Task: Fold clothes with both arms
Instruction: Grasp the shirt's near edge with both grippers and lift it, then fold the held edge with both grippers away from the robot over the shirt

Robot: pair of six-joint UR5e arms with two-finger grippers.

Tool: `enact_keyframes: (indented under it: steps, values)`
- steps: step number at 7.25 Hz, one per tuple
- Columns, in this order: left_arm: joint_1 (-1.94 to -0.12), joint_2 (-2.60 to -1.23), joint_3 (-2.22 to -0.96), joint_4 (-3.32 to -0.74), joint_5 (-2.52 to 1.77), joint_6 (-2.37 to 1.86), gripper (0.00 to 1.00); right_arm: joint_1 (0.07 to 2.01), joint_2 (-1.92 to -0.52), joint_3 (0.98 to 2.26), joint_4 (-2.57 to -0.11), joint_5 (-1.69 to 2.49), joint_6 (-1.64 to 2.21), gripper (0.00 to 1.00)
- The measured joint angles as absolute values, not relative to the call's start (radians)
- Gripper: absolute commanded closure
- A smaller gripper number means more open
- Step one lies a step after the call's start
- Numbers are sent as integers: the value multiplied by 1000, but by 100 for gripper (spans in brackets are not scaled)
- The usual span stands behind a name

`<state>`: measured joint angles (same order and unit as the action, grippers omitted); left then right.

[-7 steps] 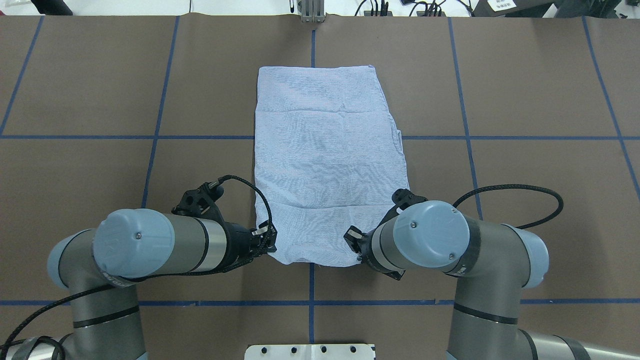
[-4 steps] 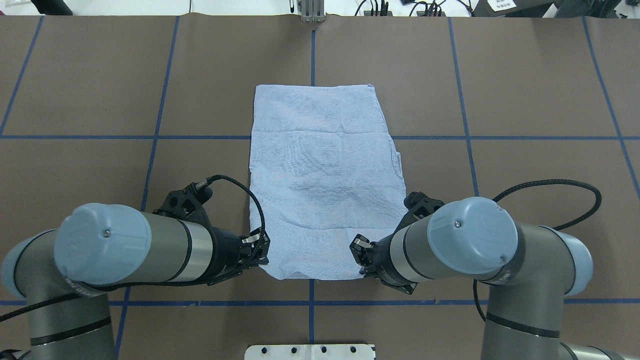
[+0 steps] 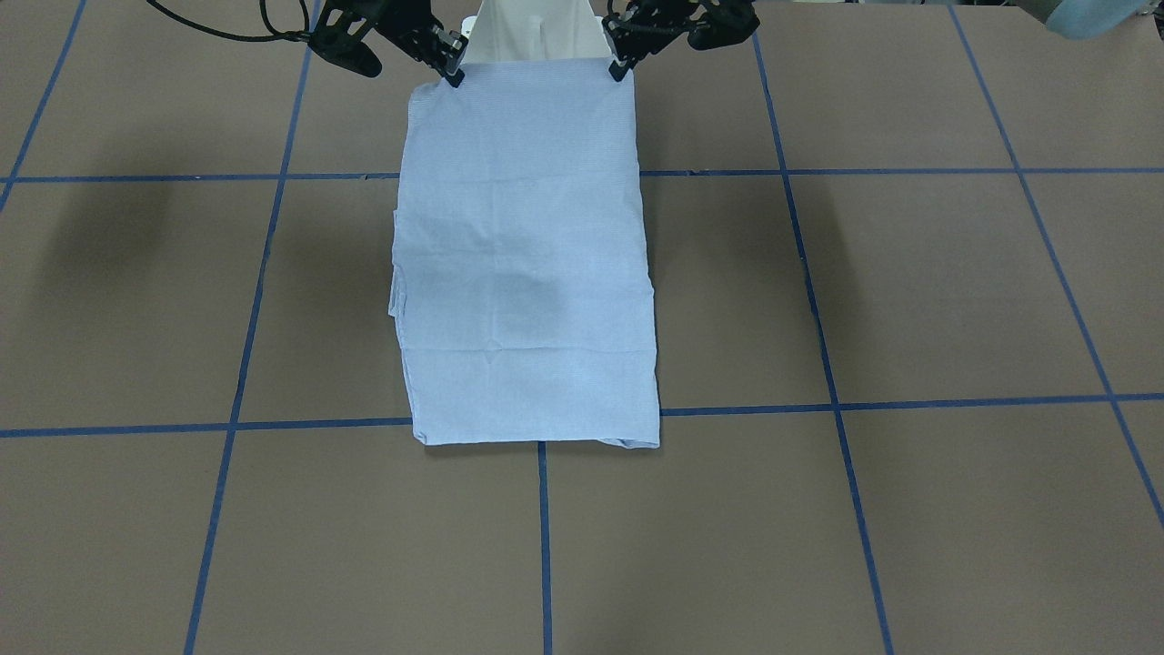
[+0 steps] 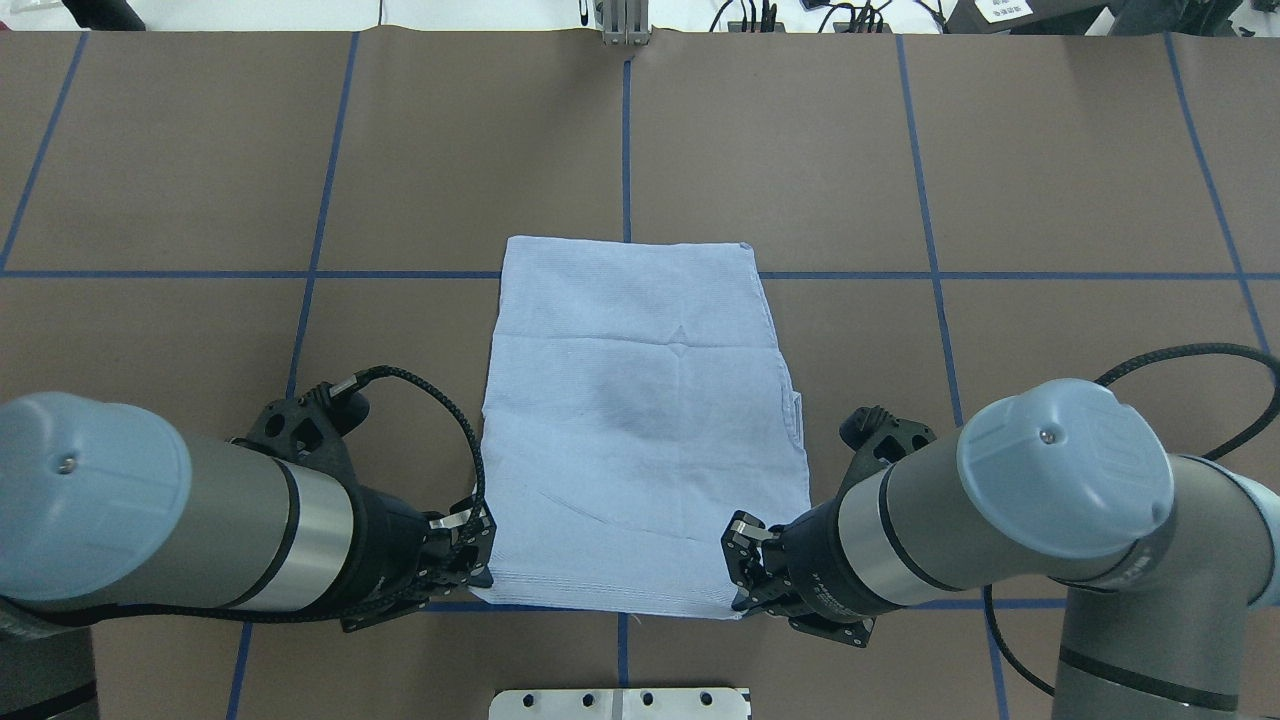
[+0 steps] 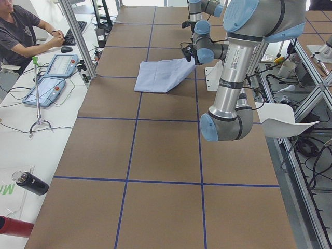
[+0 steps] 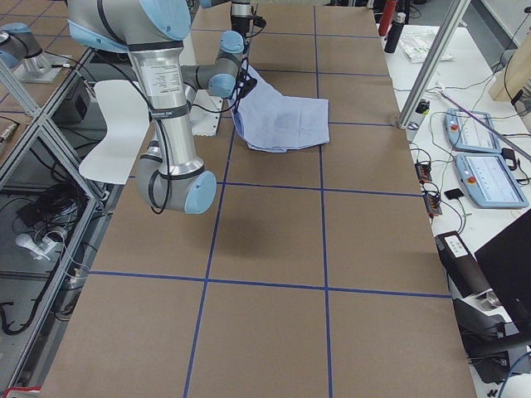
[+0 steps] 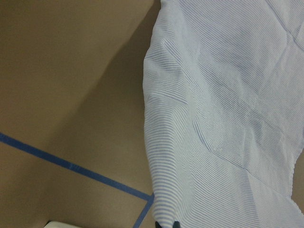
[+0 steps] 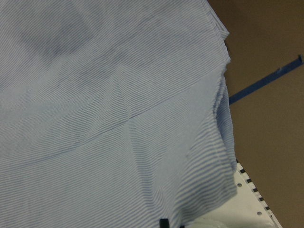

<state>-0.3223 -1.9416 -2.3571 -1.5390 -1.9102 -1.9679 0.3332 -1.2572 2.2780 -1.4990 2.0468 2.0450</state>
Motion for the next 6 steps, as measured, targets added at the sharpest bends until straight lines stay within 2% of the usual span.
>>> enact_keyframes:
  steps: [4, 6]
  values:
    - [-299, -1984, -2405, -1460, -2015, -1974, 100, 395, -1230, 2306, -1496, 2264, 2090, 100]
    - [-309, -1983, -2392, -1459, -2016, -1971, 100, 426, -1195, 2243, -1495, 2264, 2087, 100]
